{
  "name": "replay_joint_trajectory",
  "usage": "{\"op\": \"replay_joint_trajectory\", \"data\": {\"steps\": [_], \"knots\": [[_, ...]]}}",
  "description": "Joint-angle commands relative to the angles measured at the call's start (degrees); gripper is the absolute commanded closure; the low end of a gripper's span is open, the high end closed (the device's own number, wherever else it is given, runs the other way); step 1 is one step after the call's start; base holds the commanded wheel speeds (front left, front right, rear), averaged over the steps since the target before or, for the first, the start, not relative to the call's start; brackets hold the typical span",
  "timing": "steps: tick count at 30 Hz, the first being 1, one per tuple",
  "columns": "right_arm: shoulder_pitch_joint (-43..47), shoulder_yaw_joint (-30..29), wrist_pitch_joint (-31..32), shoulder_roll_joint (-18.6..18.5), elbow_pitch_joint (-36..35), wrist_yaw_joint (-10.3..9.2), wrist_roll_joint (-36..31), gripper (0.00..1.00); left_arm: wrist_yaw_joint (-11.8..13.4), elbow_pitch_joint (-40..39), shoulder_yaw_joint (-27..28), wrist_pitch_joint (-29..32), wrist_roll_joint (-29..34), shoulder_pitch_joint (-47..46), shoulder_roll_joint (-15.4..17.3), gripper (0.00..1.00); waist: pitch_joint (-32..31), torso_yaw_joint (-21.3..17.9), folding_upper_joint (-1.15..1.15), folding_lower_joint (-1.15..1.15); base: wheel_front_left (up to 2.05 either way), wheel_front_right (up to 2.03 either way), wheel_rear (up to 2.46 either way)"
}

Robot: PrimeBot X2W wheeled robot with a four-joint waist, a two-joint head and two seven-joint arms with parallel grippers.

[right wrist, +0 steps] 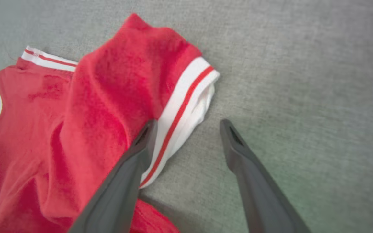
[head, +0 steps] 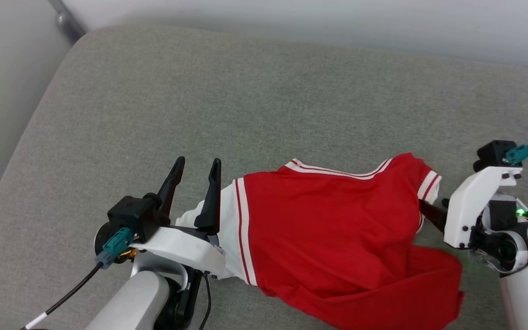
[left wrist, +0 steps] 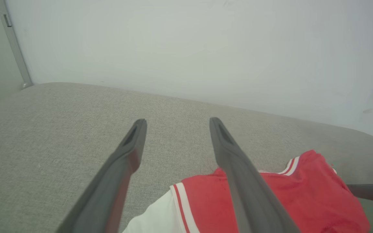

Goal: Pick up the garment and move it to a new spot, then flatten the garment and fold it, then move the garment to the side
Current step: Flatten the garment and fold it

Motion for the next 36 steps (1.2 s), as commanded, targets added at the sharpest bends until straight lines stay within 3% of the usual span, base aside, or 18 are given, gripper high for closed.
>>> {"op": "replay_joint_trajectory", "data": {"steps": [1,6,7,19,26,31,34,35,36], "knots": [[-1.09,1.01,0.61,-0.41,1.5,-0.02,0.41,0.0,-0.52,0.63,-0.02,-0.3,0.49,-0.88,-0.56,0.0,1.53,1.36,0.0,-0.01,0.0,0.0,0.0],[-1.34,4.15,2.86,-0.06,7.07,-0.02,3.26,0.0,-1.76,1.94,0.61,-0.38,0.78,-1.64,-1.94,0.0,2.59,1.9,0.0,-0.01,0.0,0.0,0.0],[-1.23,5.89,3.16,-0.01,8.59,-0.02,5.0,1.0,-2.12,2.34,1.69,-0.4,1.34,-1.54,-2.27,0.0,2.46,1.56,0.0,-0.01,0.0,0.0,0.0],[-4.48,7.05,-3.42,-7.31,-3.69,-0.02,4.07,1.0,-2.55,3.26,3.57,-0.29,3.0,1.36,-2.55,0.0,-1.16,-3.5,0.0,-0.01,0.0,0.0,0.0],[3.27,-4.97,-0.79,-9.25,-10.31,-0.03,0.59,1.0,-2.12,3.03,3.48,-0.03,2.99,2.59,-1.83,0.0,-2.58,-6.28,0.0,-0.01,0.0,0.0,0.0],[10.7,-14.81,-0.86,-6.15,-7.1,-0.02,-0.27,1.0,-1.89,2.75,3.25,0.66,2.91,2.39,-1.39,0.0,-2.19,-7.58,0.0,-0.01,0.0,0.0,0.0],[12.9,-17.57,-3.7,-4.13,-3.86,-0.02,-0.44,1.0,-1.86,2.62,3.23,1.07,2.86,2.14,-1.04,0.0,-1.75,-8.27,0.0,-0.01,0.0,0.0,0.0],[13.17,-17.91,-5.25,-3.49,-3.15,-0.02,-0.49,0.72,-1.85,2.62,3.23,1.24,2.88,2.07,-0.91,0.0,-1.69,-8.46,0.0,-0.01,0.0,0.0,0.0],[13.31,-18.12,-6.97,-2.77,-2.46,-0.02,-0.42,0.0,-1.75,2.65,3.25,1.41,2.83,2.13,-0.77,0.0,-1.72,-8.73,0.0,-0.01,0.0,0.0,0.0]]}}
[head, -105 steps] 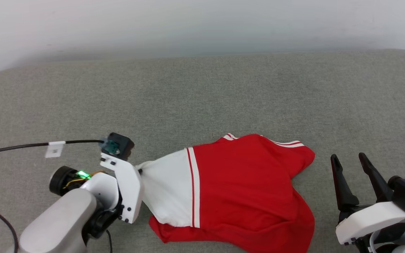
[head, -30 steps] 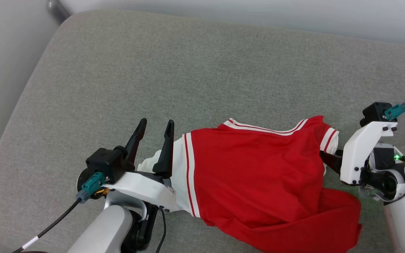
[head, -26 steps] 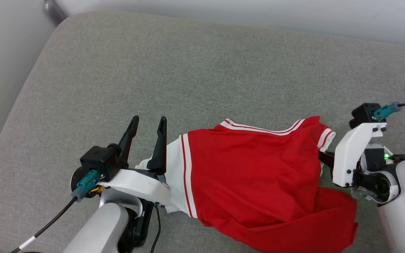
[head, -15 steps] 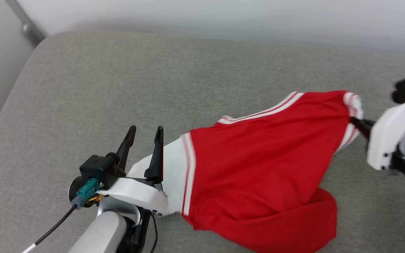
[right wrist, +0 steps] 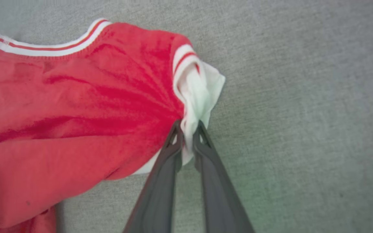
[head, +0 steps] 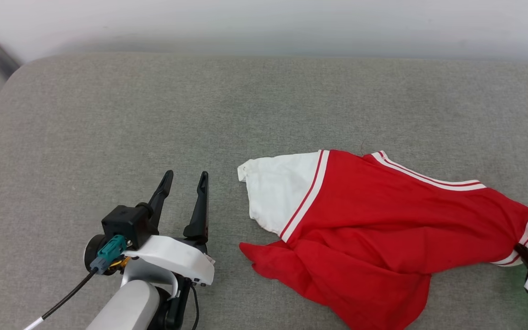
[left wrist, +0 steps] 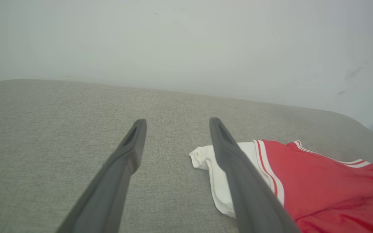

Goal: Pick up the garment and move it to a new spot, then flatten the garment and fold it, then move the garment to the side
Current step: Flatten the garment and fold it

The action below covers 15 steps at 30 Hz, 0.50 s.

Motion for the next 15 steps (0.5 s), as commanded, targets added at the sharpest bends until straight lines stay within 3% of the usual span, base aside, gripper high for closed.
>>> {"op": "replay_joint_trajectory", "data": {"steps": [1,10,15], "knots": [[0.4,-0.02,-3.35,1.09,1.05,-0.02,-0.02,0.0,0.18,0.03,0.17,0.29,-0.02,-0.09,0.46,0.0,-0.08,-0.63,0.0,0.0,0.0,0.0,0.0],[3.89,1.48,-25.73,2.98,-1.21,-0.02,-5.51,0.0,1.55,0.37,0.35,1.46,-0.86,3.29,1.7,0.0,-4.55,-2.39,0.0,0.0,0.0,0.0,0.0],[7.43,2.03,-28.11,5.4,-3.03,-0.02,-7.67,0.0,2.65,-0.46,0.87,2.1,-1.56,5.71,2.59,0.0,-7.16,-3.48,0.0,0.0,0.0,0.0,0.0]]}}
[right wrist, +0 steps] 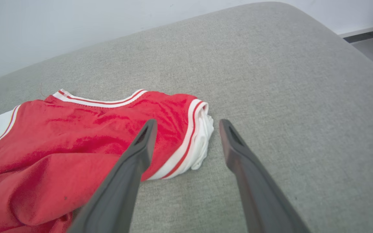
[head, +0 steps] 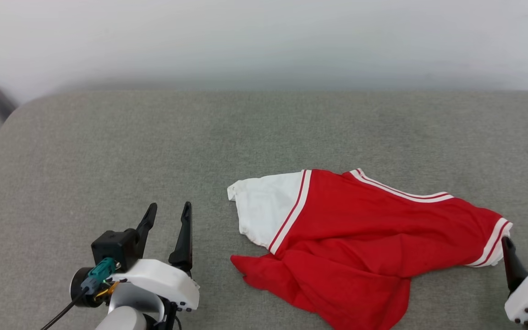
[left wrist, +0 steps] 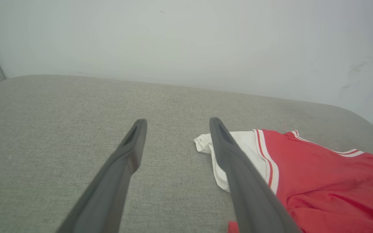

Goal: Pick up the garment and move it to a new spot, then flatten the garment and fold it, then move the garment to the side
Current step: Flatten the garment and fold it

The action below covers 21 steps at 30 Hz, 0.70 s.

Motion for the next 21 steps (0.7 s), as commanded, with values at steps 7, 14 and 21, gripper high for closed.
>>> {"op": "replay_joint_trajectory", "data": {"steps": [7,14,21], "knots": [[1.85,-1.84,13.94,-0.45,0.18,-0.02,0.56,0.0,1.53,-2.42,0.45,0.79,-0.34,1.86,1.01,0.0,-1.16,-1.56,0.0,0.0,0.0,0.0,0.0],[-2.37,-1.62,24.65,-2.67,0.49,-0.02,1.97,0.0,1.38,-3.6,0.0,0.68,0.32,-0.33,0.51,0.0,2.18,-0.71,0.0,0.0,0.0,0.0,0.0],[-8.63,0.04,29.86,-4.97,3.42,-0.02,2.71,0.0,0.09,-3.09,-0.34,-0.15,0.74,-3.58,-0.48,0.0,6.44,1.23,0.0,0.0,0.0,0.0,0.0]]}}
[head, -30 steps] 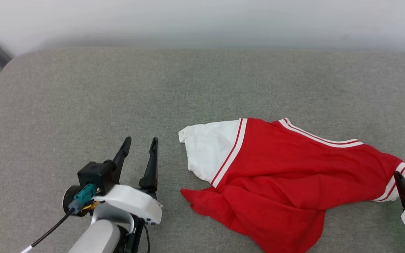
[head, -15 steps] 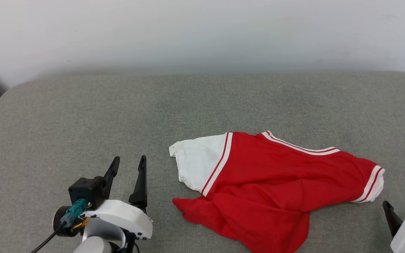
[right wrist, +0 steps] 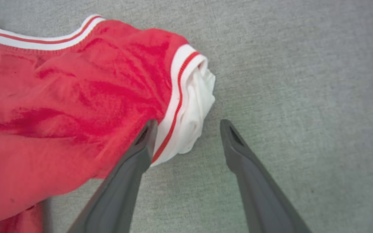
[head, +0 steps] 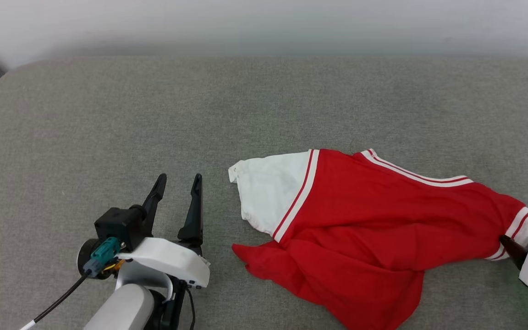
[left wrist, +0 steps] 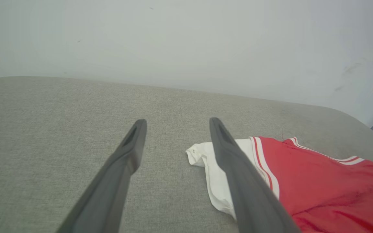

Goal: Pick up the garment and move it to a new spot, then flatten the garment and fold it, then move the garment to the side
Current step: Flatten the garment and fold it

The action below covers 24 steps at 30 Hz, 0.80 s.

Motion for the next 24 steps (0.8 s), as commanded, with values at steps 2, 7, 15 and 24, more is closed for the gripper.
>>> {"op": "replay_joint_trajectory", "data": {"steps": [2,7,15,24], "knots": [[-1.89,-0.09,0.84,-0.23,2.13,-0.02,0.54,0.0,-0.5,0.49,-0.01,-0.5,0.42,-1.52,-0.28,0.0,1.93,1.35,0.0,0.0,0.0,0.0,0.0],[-2.36,-0.13,3.78,1.65,8.46,-0.02,1.24,1.0,-1.36,2.14,0.09,-1.27,0.35,-2.83,-0.97,0.0,2.58,2.32,0.0,0.0,0.0,0.0,0.0],[-5.56,1.69,0.72,0.06,0.92,-0.03,0.92,1.0,-1.26,3.45,-0.22,-1.64,0.05,-1.71,-1.53,0.0,-0.08,1.53,0.0,0.0,0.0,0.0,0.0],[0.78,20.88,1.75,4.32,-10.5,-0.02,1.97,1.0,-1.96,4.29,-1.68,-1.52,-0.42,-1.44,-2.26,0.0,-1.25,2.56,0.0,0.0,0.0,0.0,0.0]]}}
